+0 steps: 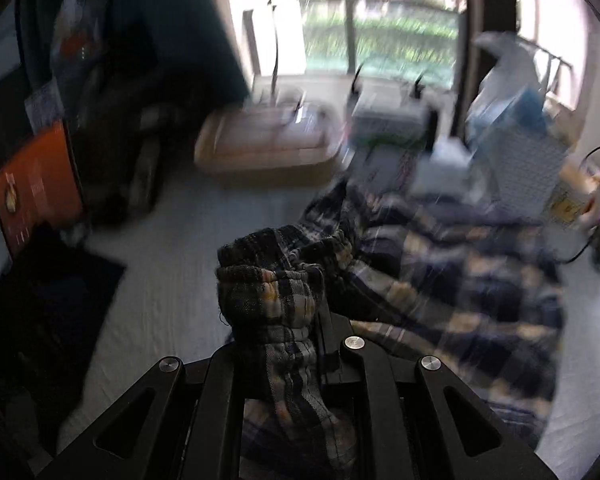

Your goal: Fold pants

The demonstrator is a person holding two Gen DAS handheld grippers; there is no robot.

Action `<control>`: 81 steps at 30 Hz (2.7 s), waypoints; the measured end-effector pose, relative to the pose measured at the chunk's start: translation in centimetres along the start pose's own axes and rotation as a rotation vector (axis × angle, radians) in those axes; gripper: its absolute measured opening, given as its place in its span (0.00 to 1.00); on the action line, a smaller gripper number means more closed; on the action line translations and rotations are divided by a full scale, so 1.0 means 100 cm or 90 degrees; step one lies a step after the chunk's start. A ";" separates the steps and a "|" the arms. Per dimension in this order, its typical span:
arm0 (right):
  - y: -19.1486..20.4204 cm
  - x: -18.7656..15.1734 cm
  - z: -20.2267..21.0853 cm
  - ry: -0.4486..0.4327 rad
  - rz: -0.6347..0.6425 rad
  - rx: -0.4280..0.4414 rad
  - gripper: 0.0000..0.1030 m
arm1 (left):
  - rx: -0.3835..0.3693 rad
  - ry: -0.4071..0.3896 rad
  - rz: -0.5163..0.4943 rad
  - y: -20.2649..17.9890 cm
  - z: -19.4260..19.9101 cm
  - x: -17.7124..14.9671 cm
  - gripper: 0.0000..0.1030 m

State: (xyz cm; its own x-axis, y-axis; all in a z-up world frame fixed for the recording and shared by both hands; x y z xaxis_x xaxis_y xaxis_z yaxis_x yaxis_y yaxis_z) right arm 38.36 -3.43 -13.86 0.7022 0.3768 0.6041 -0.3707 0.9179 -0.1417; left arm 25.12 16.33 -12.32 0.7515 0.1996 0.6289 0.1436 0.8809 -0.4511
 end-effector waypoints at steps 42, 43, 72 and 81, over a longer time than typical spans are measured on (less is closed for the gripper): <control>-0.192 0.007 -0.043 -0.028 -0.057 0.043 0.11 | -0.035 0.087 -0.157 -0.079 -0.149 0.089 0.09; -0.188 0.011 -0.052 -0.022 -0.049 0.044 0.11 | -0.032 0.088 -0.150 -0.074 -0.150 0.089 0.09; -0.117 -0.036 0.012 -0.029 -0.008 0.036 0.11 | -0.107 0.094 -0.156 -0.113 -0.093 0.024 0.54; -0.111 -0.089 0.008 0.007 0.035 0.001 0.11 | -0.024 0.110 -0.236 -0.106 -0.110 0.003 0.54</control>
State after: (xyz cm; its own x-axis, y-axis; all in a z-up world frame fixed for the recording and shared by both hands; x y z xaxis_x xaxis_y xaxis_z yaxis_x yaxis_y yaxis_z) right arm 35.67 -17.06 -17.02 0.6873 0.4284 0.5866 -0.4103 0.8954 -0.1733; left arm 30.88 2.30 -14.29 0.7417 -0.2059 0.6383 0.4452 0.8630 -0.2390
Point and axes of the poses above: each gripper's, at about its wrist camera, not at the fingertips, and z roughly against the way its jaws point, y to its left, x to its top, the point moved 3 cm from there along -z, roughly the way its jaws point, and after that the axes turned 15 degrees about -x, right-handed, at the moved point
